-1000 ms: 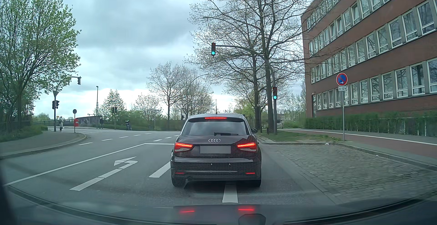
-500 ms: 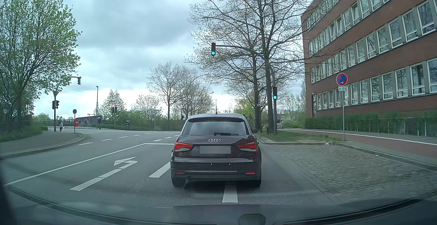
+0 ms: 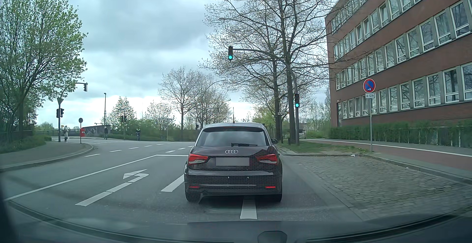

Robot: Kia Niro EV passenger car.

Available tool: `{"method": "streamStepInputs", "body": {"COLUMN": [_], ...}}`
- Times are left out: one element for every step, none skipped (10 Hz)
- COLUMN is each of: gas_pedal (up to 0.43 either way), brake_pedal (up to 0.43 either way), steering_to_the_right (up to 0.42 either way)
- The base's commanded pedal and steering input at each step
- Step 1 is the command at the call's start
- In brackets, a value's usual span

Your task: Follow the waypoints while adhering to traffic rules and regulations

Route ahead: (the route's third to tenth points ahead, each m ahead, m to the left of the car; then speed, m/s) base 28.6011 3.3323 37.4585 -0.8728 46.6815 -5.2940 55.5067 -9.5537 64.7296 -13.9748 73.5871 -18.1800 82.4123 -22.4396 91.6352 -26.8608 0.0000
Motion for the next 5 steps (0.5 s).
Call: {"method": "streamStepInputs", "body": {"gas_pedal": [0.118,0.130,0.130,0.130,0.130], "brake_pedal": [0.006,0.006,0.006,0.006,0.006], "steering_to_the_right": [-0.005,-0.005,-0.005,-0.005,-0.005]}}
